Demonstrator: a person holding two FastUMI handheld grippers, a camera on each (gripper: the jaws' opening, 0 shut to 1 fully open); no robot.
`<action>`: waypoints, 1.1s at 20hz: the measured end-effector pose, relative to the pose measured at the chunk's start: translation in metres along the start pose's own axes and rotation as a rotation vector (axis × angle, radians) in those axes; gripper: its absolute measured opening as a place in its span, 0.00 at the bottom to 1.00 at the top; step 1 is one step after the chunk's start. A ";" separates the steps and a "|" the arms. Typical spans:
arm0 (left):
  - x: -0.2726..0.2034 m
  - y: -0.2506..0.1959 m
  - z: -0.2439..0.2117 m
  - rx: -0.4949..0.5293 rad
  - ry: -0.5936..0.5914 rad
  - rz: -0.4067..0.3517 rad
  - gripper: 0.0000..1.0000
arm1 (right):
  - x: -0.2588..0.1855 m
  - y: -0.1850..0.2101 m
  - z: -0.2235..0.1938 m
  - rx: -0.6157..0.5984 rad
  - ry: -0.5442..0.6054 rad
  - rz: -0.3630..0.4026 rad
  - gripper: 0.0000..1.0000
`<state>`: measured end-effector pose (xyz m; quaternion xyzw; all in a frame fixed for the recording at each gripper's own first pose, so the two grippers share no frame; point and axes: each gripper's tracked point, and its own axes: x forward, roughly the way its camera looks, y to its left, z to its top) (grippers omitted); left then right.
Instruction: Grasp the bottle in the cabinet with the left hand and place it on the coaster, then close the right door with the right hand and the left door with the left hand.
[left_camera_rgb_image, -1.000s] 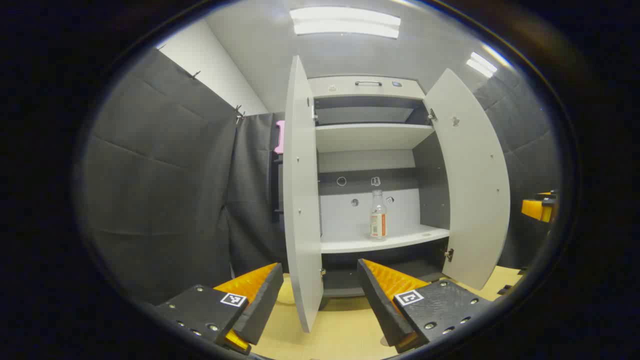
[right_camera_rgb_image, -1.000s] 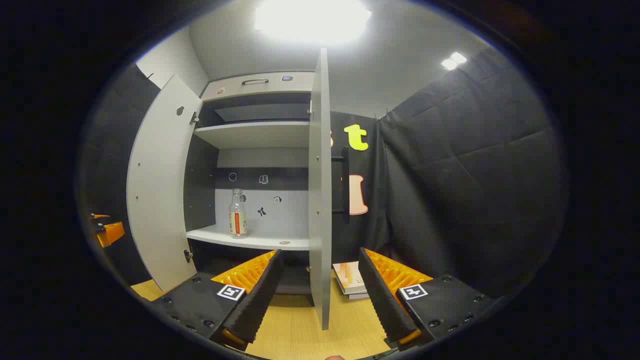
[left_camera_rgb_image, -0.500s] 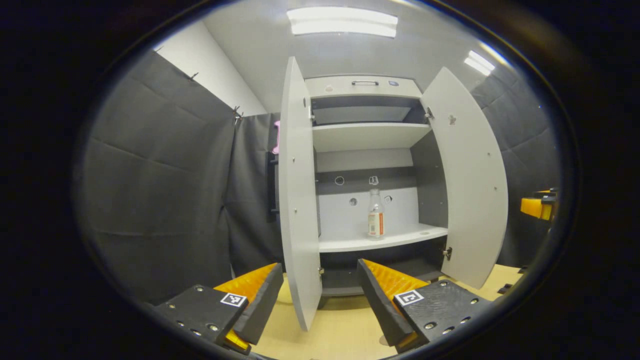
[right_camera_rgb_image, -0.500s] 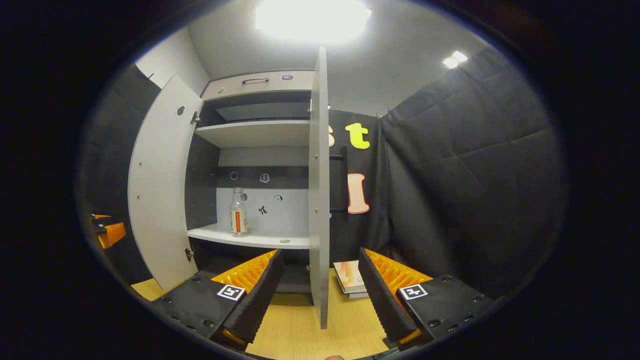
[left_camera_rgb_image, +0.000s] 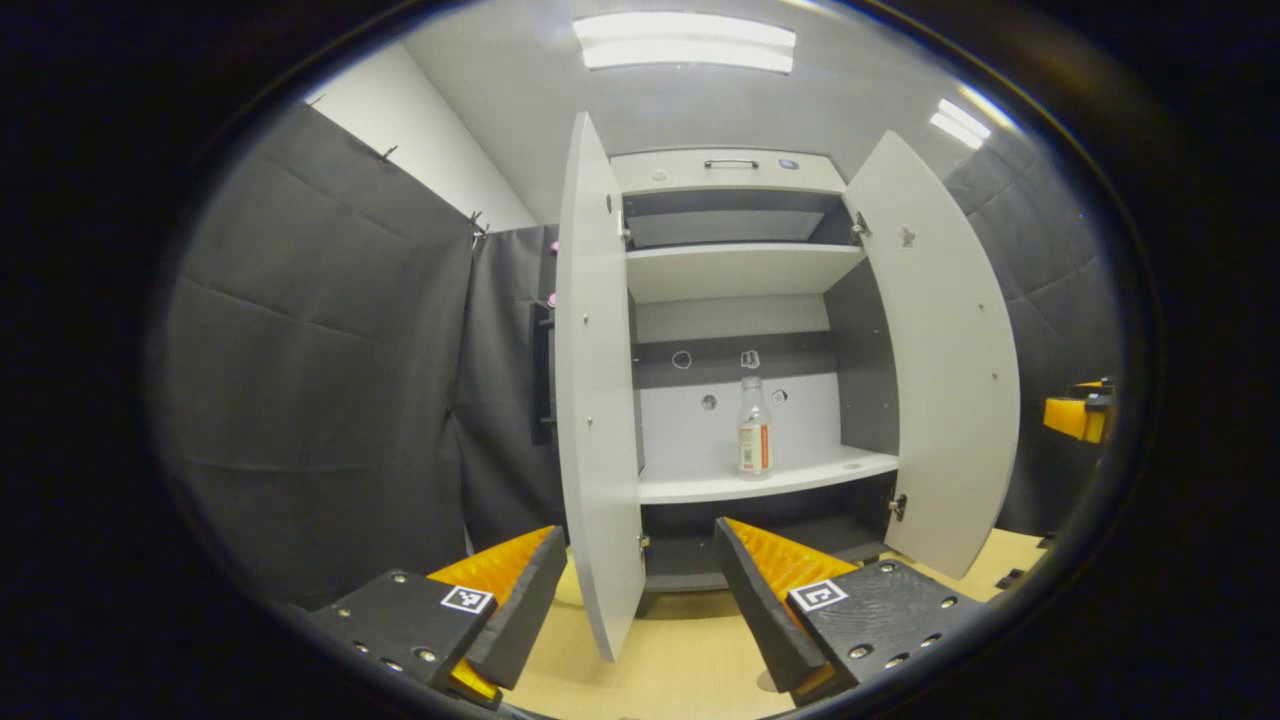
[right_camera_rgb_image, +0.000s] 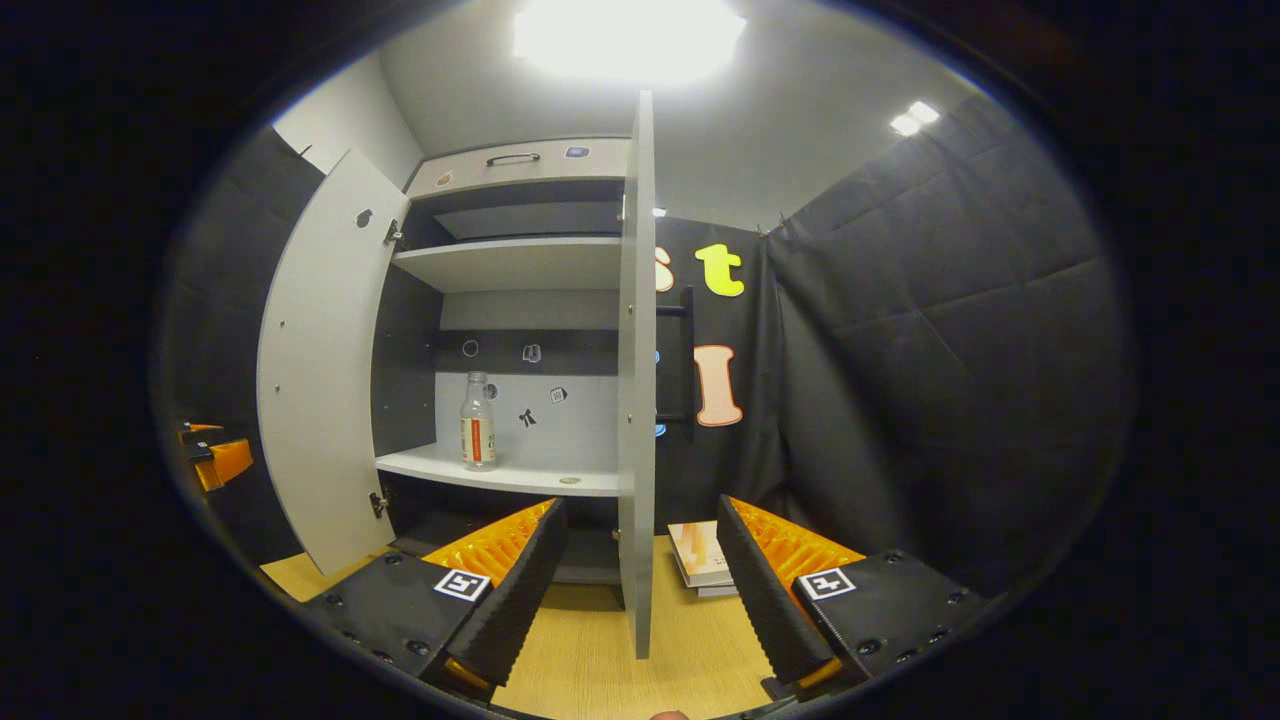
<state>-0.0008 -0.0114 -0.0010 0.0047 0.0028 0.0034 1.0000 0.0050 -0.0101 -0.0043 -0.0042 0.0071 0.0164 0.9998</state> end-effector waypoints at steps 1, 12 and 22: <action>-0.001 -0.004 0.001 -0.002 -0.001 -0.003 0.92 | 0.000 -0.003 -0.001 0.000 0.000 0.002 0.96; 0.012 -0.067 0.009 -0.011 0.028 -0.026 0.92 | 0.002 -0.049 -0.019 -0.026 0.015 0.033 0.96; 0.053 -0.089 0.031 -0.019 0.034 -0.038 0.91 | 0.006 -0.088 -0.035 -0.021 0.047 0.027 0.96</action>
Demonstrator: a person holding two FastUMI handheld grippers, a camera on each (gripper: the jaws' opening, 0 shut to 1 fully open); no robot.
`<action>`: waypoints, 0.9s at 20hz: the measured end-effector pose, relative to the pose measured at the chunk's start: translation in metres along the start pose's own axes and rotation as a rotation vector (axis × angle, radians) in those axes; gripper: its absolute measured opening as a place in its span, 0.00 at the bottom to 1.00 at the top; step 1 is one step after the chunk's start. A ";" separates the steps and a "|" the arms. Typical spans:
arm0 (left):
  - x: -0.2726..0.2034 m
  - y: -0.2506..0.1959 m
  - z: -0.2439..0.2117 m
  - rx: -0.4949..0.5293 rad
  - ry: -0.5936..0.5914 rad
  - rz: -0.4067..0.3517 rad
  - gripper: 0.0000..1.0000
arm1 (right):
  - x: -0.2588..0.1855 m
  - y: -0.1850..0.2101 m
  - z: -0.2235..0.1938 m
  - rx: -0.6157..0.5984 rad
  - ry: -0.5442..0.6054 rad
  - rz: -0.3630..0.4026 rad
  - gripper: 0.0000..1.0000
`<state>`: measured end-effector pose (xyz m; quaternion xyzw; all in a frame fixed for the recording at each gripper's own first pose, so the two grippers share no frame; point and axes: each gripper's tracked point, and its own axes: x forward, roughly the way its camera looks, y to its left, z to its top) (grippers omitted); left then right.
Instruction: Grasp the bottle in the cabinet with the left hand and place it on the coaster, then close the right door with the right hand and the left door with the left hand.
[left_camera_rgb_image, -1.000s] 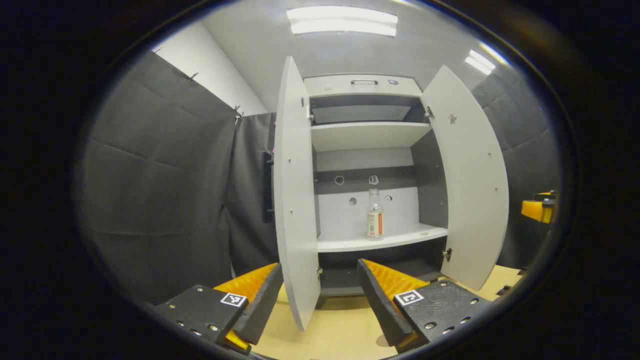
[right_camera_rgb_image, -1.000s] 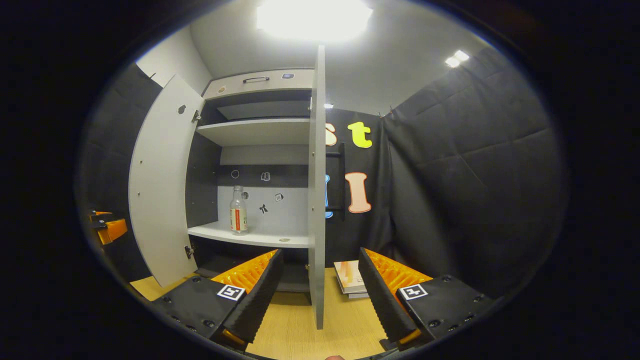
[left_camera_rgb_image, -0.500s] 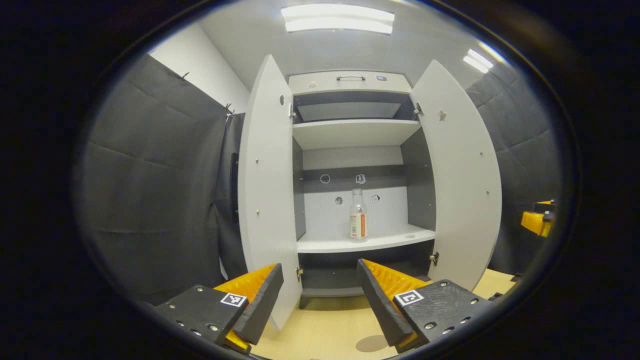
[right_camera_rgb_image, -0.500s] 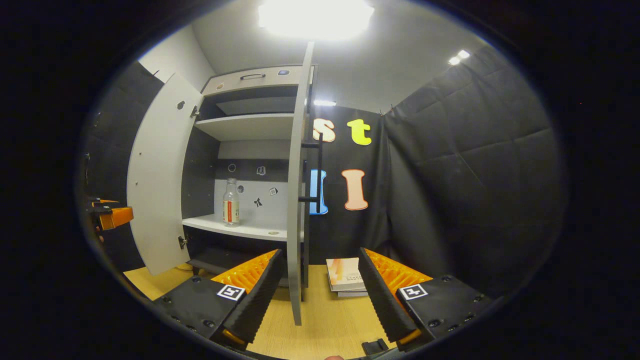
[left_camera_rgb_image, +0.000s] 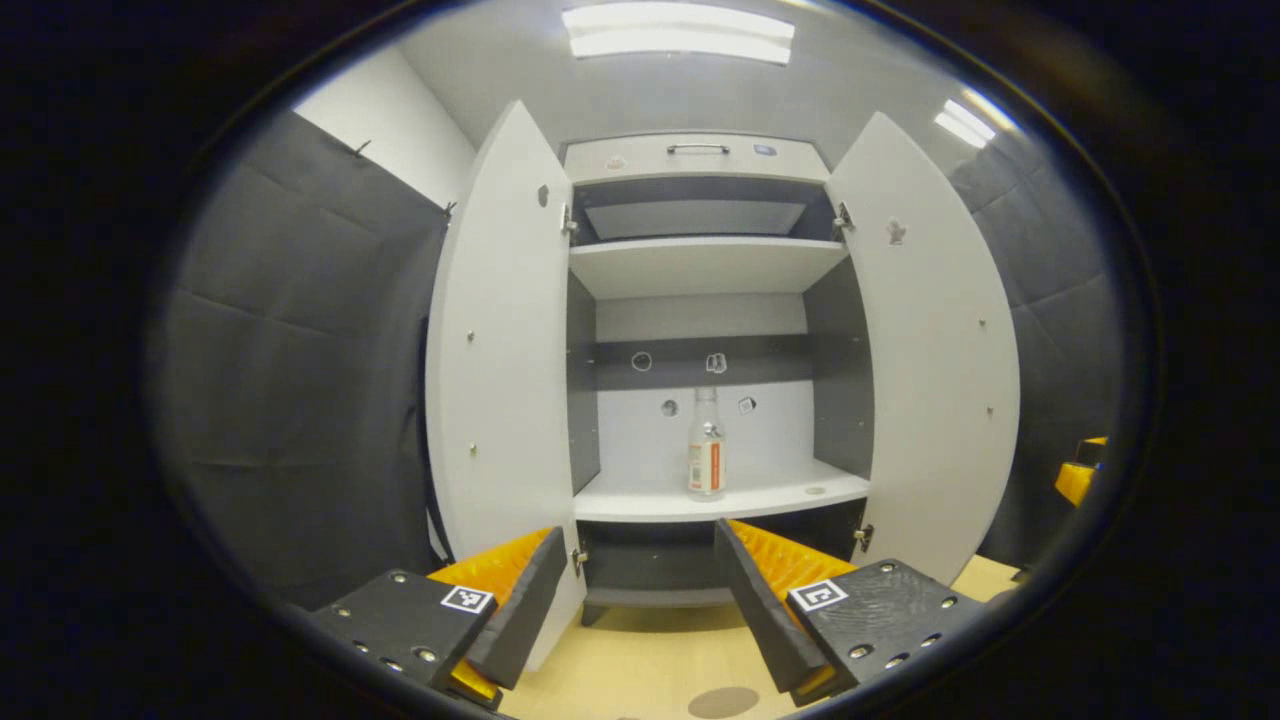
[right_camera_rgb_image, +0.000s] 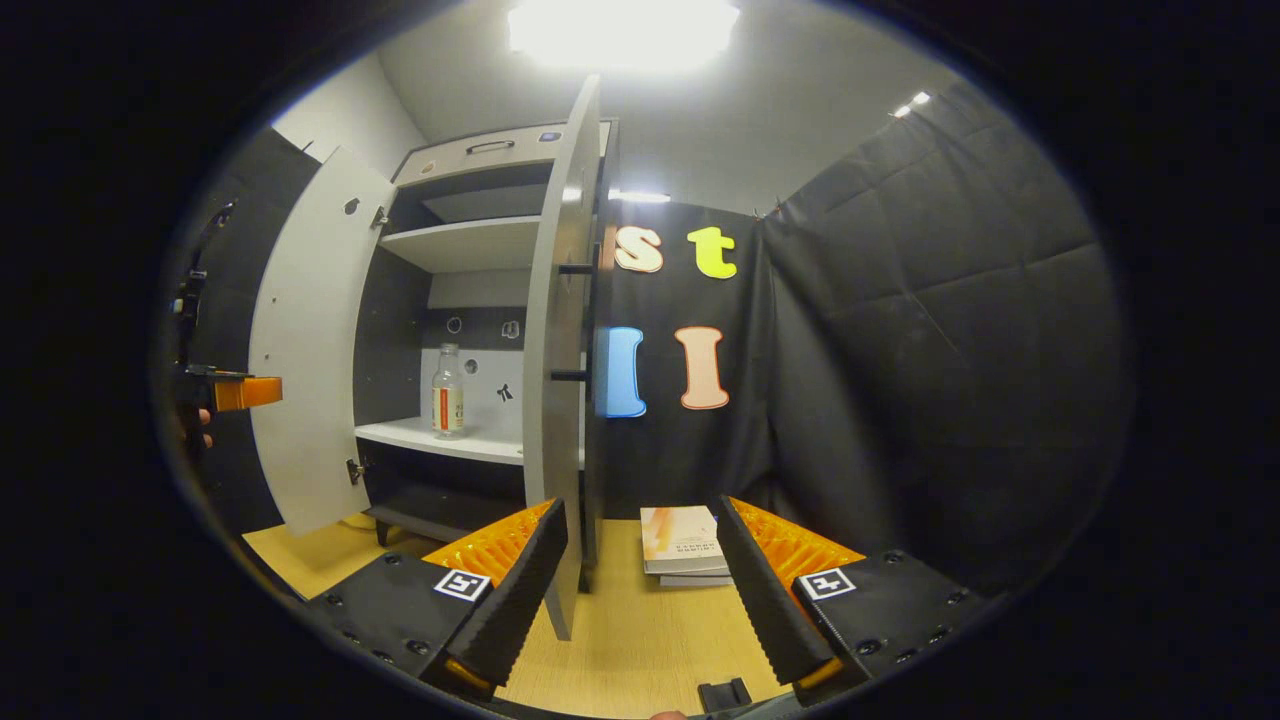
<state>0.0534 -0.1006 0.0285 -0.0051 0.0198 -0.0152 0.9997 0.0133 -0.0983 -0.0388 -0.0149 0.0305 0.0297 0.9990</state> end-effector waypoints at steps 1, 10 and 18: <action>0.008 -0.003 0.003 0.004 -0.001 -0.007 0.92 | 0.000 -0.003 -0.002 -0.001 0.006 -0.008 0.96; 0.092 -0.024 0.008 -0.032 0.006 -0.091 0.91 | 0.015 -0.024 -0.004 -0.019 0.019 -0.118 0.96; 0.166 -0.026 0.006 -0.054 0.012 -0.139 0.92 | 0.026 -0.031 -0.010 -0.017 0.037 -0.215 0.96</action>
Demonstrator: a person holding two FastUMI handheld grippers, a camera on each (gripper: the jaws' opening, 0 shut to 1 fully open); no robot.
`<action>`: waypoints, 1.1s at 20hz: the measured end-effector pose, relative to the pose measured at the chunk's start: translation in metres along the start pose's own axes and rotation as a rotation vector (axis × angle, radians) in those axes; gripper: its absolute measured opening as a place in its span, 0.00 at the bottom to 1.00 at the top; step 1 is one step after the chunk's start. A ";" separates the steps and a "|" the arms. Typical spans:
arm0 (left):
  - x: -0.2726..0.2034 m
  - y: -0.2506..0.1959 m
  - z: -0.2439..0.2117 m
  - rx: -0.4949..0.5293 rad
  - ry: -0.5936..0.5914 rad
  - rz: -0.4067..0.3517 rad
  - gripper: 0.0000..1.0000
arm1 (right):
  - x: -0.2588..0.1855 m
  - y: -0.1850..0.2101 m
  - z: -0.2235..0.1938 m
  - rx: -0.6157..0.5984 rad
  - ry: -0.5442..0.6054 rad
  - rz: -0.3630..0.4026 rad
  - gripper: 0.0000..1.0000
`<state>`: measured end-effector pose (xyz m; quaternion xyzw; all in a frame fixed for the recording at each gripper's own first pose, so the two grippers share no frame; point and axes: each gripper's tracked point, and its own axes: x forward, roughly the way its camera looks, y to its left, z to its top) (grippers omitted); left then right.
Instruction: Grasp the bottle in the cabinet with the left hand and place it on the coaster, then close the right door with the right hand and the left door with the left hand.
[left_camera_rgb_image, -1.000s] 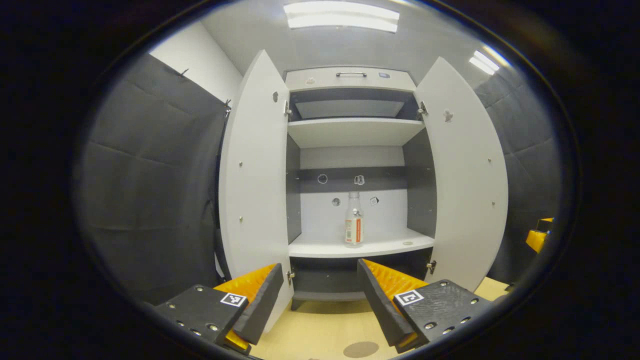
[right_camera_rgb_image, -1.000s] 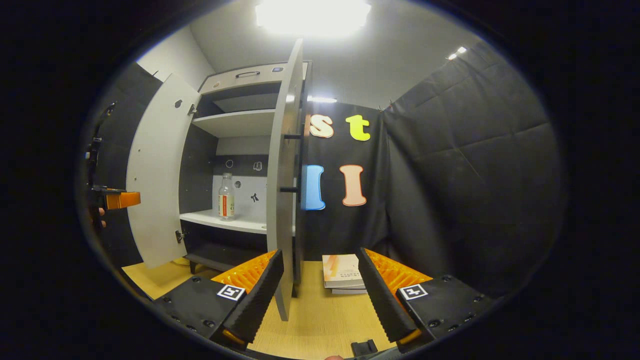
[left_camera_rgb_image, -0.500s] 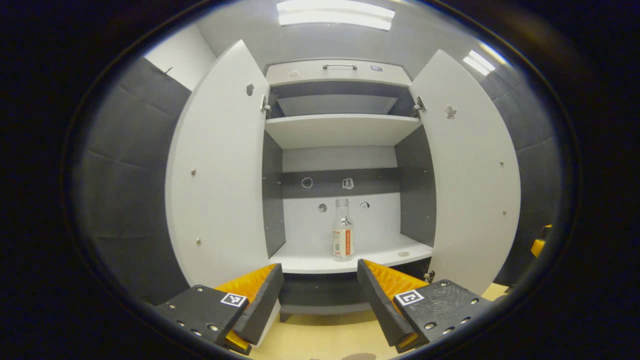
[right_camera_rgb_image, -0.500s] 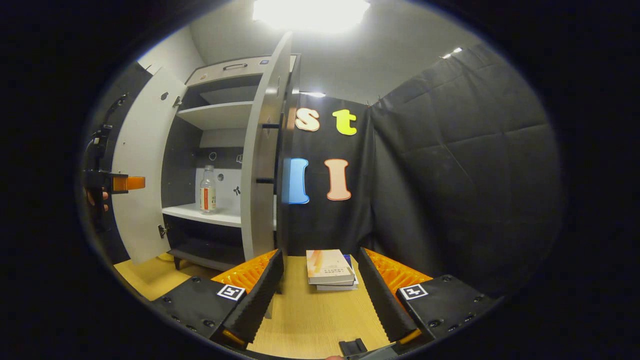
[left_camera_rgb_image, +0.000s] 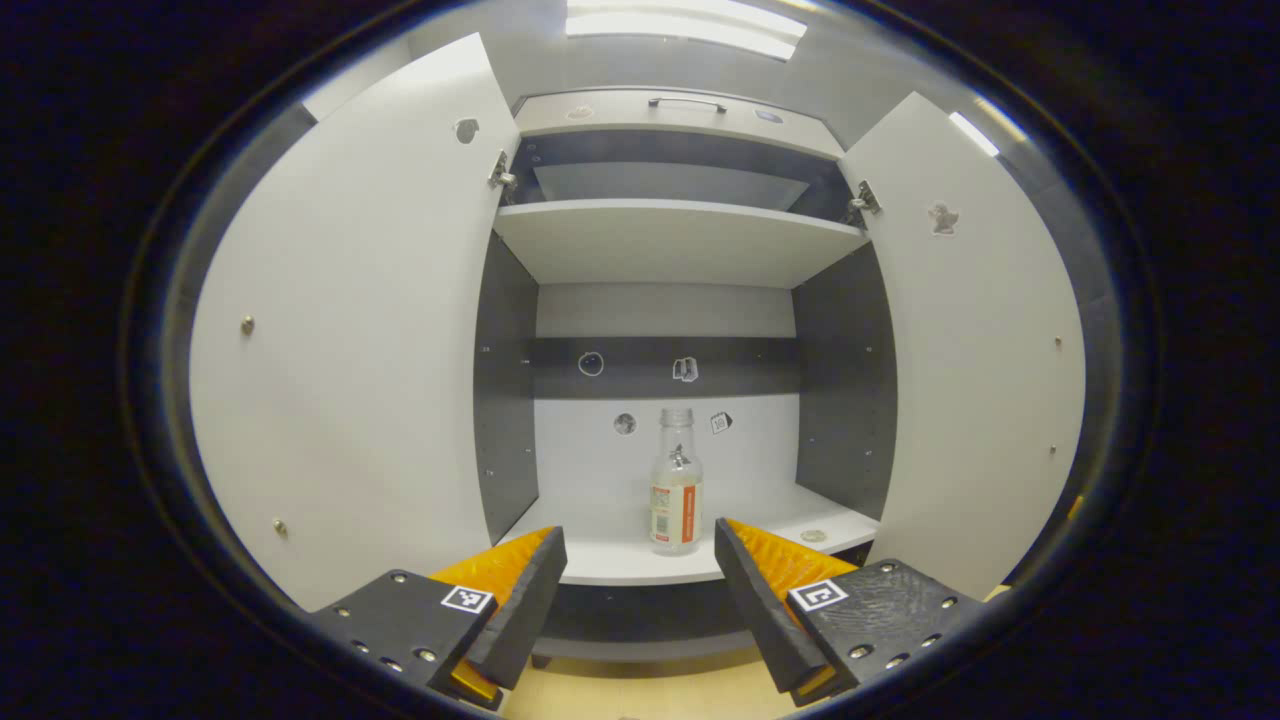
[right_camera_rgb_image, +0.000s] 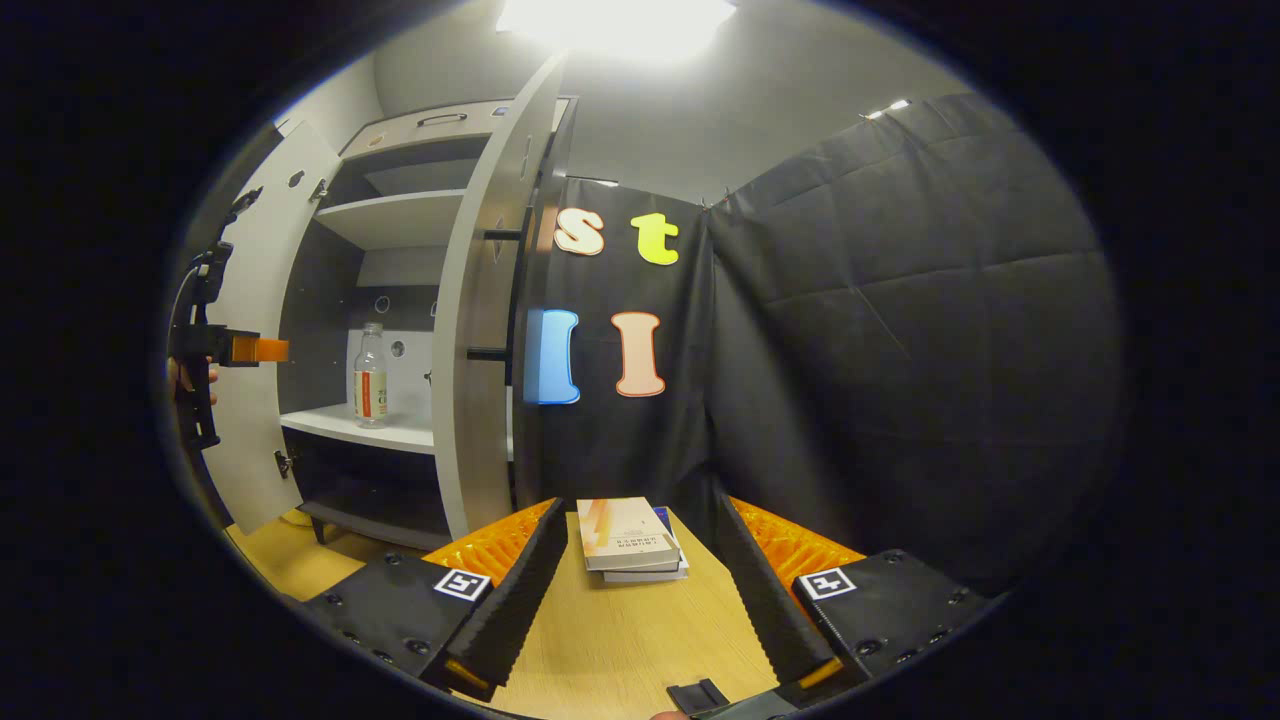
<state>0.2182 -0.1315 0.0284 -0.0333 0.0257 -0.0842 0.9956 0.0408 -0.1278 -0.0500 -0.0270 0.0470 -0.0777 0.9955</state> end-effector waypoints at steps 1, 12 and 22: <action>0.009 0.001 -0.002 -0.007 0.003 -0.004 0.93 | 0.001 -0.002 -0.001 -0.003 0.003 -0.014 0.96; 0.103 -0.011 -0.001 -0.008 -0.006 -0.082 0.92 | 0.008 -0.013 -0.007 -0.014 0.025 -0.158 0.96; 0.176 -0.023 0.007 -0.012 -0.004 -0.146 0.92 | 0.013 -0.010 -0.019 -0.013 0.056 -0.240 0.96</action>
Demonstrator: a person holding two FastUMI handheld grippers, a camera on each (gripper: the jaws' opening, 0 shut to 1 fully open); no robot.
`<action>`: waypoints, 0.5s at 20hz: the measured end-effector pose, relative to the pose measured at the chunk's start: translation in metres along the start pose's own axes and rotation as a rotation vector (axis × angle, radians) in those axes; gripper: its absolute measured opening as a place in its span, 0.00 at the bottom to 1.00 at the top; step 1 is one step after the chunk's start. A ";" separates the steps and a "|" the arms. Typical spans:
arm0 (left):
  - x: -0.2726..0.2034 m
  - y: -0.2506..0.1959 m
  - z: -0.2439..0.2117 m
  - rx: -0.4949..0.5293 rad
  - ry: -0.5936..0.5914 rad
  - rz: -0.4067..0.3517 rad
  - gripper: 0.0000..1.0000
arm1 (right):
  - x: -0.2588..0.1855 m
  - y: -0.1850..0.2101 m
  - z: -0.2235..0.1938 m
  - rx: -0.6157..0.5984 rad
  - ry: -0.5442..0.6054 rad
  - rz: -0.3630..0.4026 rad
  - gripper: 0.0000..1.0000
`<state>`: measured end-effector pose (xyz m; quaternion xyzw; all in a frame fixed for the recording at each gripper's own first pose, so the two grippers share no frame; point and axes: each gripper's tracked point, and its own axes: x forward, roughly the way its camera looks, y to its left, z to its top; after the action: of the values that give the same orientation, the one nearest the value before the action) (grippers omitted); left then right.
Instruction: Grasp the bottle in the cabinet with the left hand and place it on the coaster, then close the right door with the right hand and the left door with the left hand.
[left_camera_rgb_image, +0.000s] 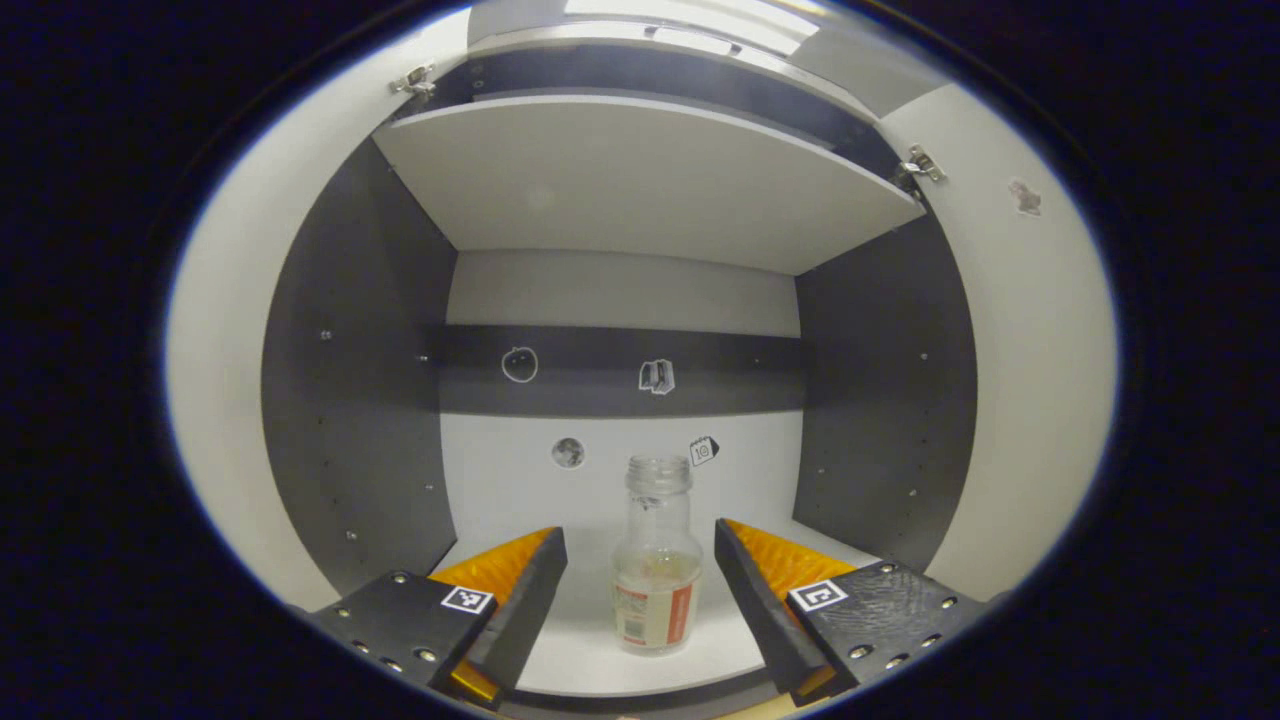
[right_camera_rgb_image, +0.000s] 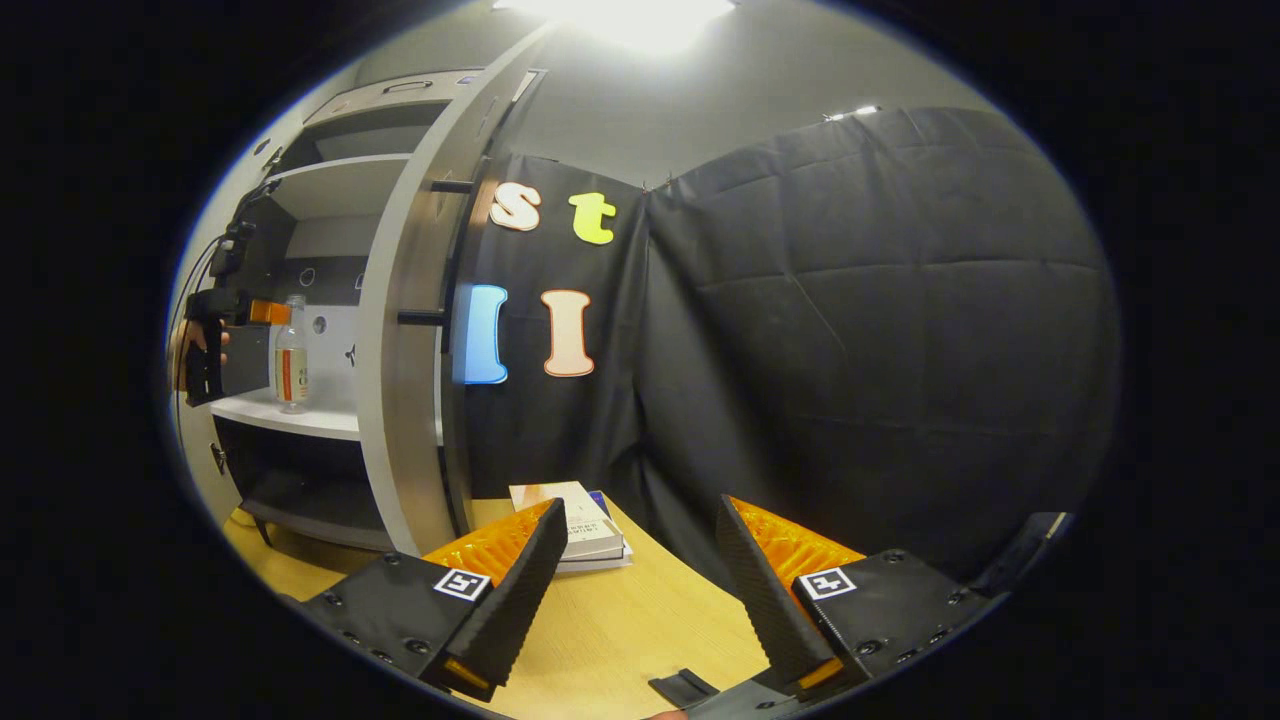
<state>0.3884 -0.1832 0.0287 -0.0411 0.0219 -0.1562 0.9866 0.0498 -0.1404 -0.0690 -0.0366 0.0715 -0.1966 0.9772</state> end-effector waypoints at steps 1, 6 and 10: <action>0.007 0.000 -0.001 0.003 0.005 0.001 0.91 | 0.000 0.000 -0.001 -0.004 -0.001 -0.006 0.96; 0.040 -0.003 -0.004 0.007 0.031 -0.016 0.91 | -0.001 -0.001 -0.002 -0.026 0.002 -0.034 0.96; 0.053 -0.003 -0.013 0.019 0.070 -0.006 0.92 | -0.001 -0.003 -0.002 -0.019 0.005 -0.043 0.96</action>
<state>0.4374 -0.2039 0.0148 -0.0262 0.0547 -0.1605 0.9852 0.0474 -0.1426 -0.0710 -0.0469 0.0751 -0.2170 0.9721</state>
